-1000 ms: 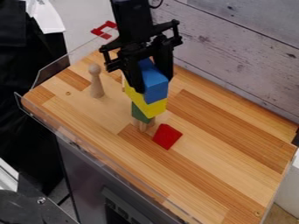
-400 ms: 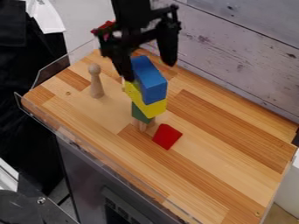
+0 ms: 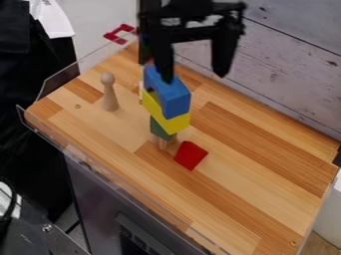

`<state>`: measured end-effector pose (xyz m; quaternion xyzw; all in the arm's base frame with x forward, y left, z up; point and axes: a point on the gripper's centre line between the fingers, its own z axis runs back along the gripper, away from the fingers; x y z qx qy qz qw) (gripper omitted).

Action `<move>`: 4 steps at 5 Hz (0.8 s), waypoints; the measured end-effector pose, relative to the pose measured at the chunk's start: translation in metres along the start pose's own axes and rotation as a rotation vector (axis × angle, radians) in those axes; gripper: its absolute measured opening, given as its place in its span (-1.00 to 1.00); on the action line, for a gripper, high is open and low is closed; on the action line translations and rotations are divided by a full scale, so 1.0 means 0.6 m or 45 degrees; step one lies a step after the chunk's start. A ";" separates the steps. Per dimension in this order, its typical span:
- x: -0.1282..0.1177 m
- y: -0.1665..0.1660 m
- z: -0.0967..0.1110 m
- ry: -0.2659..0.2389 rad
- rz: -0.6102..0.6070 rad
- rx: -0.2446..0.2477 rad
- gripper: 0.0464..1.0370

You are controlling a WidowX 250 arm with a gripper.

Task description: Put the blue rectangular block on top of the arch

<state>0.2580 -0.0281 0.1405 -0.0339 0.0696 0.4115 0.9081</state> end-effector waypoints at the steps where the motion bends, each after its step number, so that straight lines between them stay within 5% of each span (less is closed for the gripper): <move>1: 0.006 -0.034 -0.013 0.020 -0.185 0.021 0.92; 3: 0.066 -0.055 -0.016 0.037 -0.303 -0.090 0.92; 4: 0.108 -0.056 -0.012 0.039 -0.329 -0.065 0.92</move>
